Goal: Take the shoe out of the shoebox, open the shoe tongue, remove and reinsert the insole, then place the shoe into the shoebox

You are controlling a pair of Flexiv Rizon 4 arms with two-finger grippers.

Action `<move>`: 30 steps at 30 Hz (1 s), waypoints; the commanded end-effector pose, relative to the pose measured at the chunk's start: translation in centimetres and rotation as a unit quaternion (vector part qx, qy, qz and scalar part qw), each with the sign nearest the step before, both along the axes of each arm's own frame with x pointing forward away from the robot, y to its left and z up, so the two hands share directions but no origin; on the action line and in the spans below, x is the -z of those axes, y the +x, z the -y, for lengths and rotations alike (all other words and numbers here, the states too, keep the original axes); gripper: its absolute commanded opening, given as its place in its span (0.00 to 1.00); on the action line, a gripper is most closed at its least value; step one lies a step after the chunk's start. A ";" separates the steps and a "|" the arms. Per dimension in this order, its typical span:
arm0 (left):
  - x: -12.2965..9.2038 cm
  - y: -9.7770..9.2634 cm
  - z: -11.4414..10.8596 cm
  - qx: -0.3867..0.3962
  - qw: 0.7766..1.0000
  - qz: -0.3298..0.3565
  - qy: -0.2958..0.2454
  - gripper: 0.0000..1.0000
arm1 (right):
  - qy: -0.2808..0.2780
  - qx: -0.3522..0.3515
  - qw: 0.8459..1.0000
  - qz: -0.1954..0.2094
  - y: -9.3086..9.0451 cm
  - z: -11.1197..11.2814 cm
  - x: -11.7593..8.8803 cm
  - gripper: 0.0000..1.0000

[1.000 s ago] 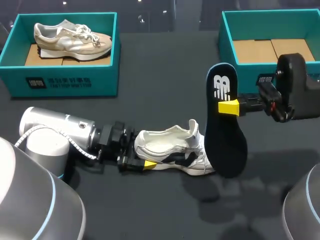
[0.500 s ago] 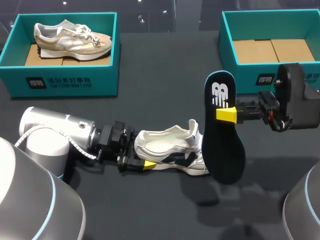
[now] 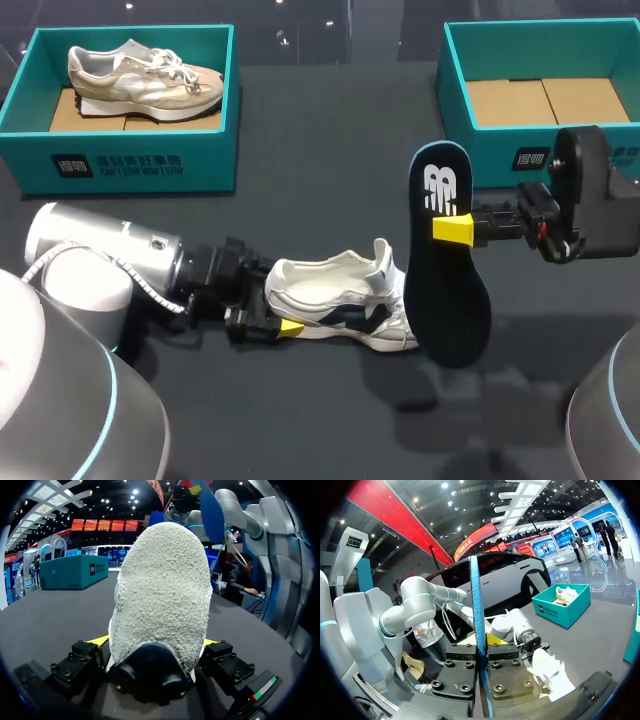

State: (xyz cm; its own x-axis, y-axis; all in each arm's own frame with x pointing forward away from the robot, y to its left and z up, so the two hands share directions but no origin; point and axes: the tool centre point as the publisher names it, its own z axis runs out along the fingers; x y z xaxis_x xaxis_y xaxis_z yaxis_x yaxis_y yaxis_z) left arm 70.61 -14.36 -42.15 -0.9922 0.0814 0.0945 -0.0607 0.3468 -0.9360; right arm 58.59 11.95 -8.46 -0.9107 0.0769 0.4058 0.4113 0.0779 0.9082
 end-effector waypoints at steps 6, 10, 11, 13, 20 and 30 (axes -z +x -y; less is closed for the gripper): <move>-1.2 -0.3 -2.6 0.015 0.995 0.014 0.095 1.00 | -0.001 0.004 1.000 0.001 -0.4 0.1 0.0 0.00; -1.2 -0.3 -2.6 0.015 0.995 0.014 0.095 1.00 | -0.001 0.004 1.000 0.001 -0.4 0.1 0.0 0.00; -1.2 -0.3 -2.6 0.015 0.995 0.014 0.095 1.00 | -0.001 0.004 1.000 0.001 -0.4 0.1 0.0 0.00; -1.2 -0.3 -2.6 0.015 0.995 0.014 0.095 1.00 | -0.001 0.004 1.000 0.001 -0.4 0.1 0.0 0.00; -2.1 -0.1 -3.1 0.023 0.990 0.025 0.138 1.00 | -0.001 0.004 1.000 0.001 -0.4 0.1 0.0 0.00; -4.8 1.3 -4.6 0.021 0.949 0.007 0.314 1.00 | -0.001 0.004 1.000 0.001 -0.4 0.1 0.0 0.00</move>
State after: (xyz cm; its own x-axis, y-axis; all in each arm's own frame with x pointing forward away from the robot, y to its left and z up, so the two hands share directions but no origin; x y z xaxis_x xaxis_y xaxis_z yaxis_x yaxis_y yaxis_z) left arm 71.87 -9.92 -38.74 -0.9906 0.0713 0.1166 -0.0356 0.6895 -0.7234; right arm 58.54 11.88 -8.42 -0.9109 0.0774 0.4054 0.4109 0.0772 0.9084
